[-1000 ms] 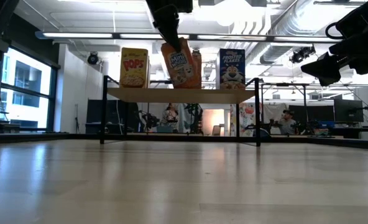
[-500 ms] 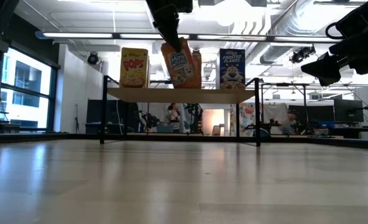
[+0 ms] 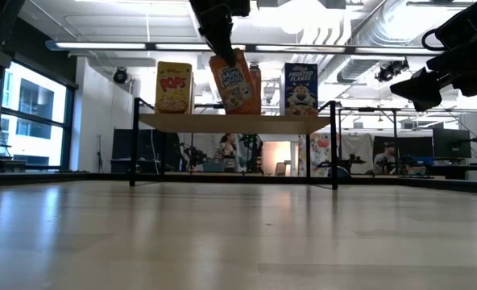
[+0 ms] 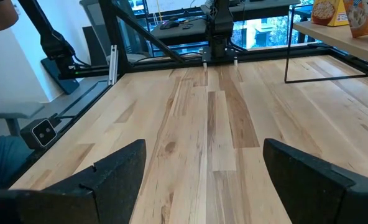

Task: Stack cereal on shelf
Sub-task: Put the orange cereal box aligned with the other orange cereal box on the shelf

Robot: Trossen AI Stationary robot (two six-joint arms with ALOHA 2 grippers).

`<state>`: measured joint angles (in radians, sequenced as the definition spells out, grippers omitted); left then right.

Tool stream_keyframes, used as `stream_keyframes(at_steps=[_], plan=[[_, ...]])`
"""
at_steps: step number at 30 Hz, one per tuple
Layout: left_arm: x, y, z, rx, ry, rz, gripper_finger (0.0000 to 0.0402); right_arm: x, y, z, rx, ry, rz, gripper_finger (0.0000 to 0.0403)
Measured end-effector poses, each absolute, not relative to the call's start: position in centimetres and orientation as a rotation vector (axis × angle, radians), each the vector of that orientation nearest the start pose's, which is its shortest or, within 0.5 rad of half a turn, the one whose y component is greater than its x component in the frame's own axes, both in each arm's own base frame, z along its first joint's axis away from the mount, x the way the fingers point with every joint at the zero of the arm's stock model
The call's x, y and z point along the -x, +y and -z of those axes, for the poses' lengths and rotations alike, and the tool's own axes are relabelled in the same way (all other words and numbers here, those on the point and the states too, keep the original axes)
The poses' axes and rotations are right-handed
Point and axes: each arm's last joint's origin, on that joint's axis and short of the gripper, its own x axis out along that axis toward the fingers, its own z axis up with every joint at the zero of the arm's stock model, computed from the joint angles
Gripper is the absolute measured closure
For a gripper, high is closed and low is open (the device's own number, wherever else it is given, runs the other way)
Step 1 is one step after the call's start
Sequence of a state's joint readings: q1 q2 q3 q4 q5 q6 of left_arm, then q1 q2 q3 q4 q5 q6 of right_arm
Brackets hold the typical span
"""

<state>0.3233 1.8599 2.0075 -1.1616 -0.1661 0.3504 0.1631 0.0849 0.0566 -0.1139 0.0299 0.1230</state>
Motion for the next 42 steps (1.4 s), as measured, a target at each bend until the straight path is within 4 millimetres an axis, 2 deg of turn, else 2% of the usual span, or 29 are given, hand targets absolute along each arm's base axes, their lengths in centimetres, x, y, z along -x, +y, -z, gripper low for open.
stream_keyframes(at_steps=[18,31,42], plan=[[-35.9,12.8,-37.1,-0.248,1.072,-0.279,0.0178,-9.8,1.5,-16.5,-0.109,0.150,-0.124,0.0086],[-36.0,13.0,-37.3,-0.276,1.057,-0.298,0.0176,-9.8,1.5,-16.5,-0.109,0.149,-0.124,0.0086],[-35.3,13.2,-38.9,-0.289,1.038,-0.344,0.0176,-9.8,1.5,-16.5,-0.109,0.150,-0.124,0.0086]])
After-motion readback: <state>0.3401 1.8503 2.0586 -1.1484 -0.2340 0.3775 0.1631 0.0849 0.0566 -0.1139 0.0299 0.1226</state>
